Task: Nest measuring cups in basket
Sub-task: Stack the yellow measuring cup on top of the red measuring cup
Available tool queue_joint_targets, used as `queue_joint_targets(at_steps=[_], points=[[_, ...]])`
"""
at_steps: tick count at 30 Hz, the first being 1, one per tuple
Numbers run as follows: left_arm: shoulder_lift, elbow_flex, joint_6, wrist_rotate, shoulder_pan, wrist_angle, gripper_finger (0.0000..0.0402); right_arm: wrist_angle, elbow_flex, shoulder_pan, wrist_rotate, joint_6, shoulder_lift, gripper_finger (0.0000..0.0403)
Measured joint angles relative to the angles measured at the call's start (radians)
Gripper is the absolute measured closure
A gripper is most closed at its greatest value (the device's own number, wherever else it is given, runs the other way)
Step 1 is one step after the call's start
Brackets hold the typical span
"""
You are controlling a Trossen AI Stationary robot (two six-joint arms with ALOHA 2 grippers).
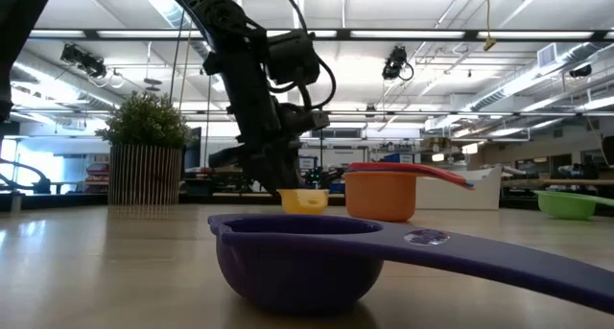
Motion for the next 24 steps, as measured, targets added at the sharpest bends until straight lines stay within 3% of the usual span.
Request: queue_joint_targets(at_steps=[5,10,24], points=[[0.016,0.0,-0.014,0.002,0.0,0.025,0.0332,0.001,0.0,0.0,0.0,0.0,0.0,0.0351],[0.016,0.0,-0.016,0.007,0.0,0.015,0.0387,0.002,0.0,0.0,0.001,0.0,0.0,0.0351],[-0.076,0.0,-0.138,0.043,-0.029,-0.06,0.039,0.003,0.0,0.0,0.021,-0.101,-0.052,0.0351]])
